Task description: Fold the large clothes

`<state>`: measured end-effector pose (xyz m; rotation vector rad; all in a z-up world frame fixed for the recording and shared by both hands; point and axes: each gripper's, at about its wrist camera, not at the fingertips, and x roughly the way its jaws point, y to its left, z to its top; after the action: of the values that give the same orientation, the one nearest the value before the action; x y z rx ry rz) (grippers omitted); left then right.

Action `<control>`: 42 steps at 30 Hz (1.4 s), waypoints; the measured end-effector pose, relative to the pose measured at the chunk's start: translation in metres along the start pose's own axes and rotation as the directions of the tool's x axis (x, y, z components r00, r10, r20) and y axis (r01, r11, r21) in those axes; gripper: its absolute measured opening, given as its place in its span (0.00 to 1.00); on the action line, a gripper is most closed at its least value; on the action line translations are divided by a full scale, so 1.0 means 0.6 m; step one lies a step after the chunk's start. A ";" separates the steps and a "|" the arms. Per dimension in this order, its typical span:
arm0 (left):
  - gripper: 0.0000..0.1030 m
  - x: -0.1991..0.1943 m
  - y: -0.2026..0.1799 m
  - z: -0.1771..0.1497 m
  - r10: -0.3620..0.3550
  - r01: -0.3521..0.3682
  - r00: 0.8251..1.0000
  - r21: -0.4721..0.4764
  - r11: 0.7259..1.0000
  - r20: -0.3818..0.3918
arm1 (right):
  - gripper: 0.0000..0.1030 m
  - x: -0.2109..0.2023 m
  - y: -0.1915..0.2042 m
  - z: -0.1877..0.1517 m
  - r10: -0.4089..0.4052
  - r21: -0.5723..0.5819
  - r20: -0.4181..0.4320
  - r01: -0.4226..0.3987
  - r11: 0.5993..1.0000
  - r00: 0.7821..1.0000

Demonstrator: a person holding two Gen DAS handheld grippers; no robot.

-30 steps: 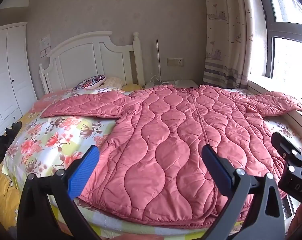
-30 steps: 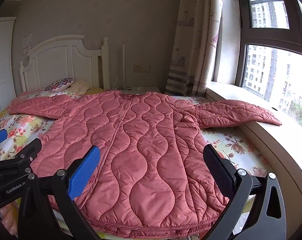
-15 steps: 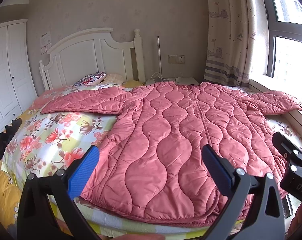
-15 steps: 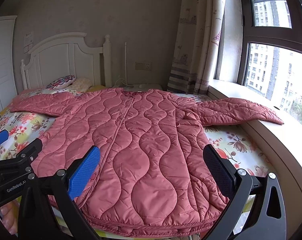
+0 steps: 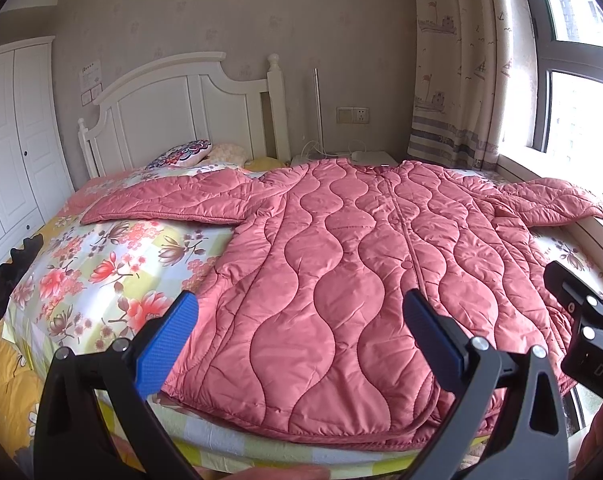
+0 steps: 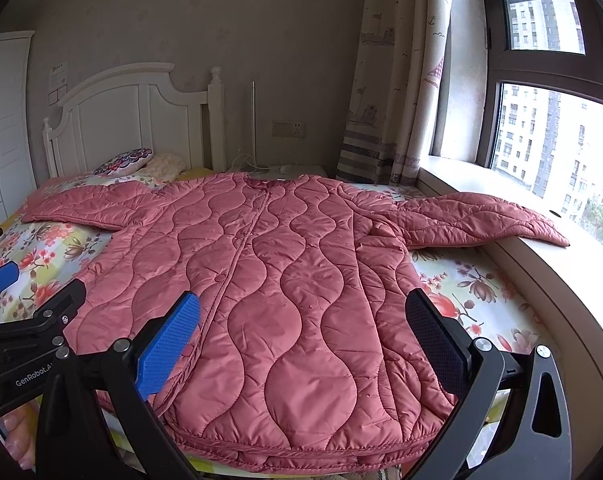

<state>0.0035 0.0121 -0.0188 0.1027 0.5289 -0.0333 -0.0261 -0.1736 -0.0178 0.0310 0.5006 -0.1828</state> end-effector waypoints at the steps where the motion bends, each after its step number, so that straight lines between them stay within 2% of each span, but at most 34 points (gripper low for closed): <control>1: 0.98 0.000 0.000 0.000 0.001 -0.001 1.000 0.000 1.000 0.000 | 0.96 0.000 0.000 0.000 0.000 0.000 0.000 0.000 1.000 1.000; 42: 0.98 0.011 0.015 -0.005 0.001 -0.002 0.999 -0.017 1.000 -0.049 | 0.96 0.010 0.005 -0.003 0.006 -0.003 -0.034 -0.006 1.000 0.999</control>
<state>0.0084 0.0215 -0.0241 0.0876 0.5781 -0.0247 -0.0212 -0.1715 -0.0224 0.0328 0.5346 -0.1762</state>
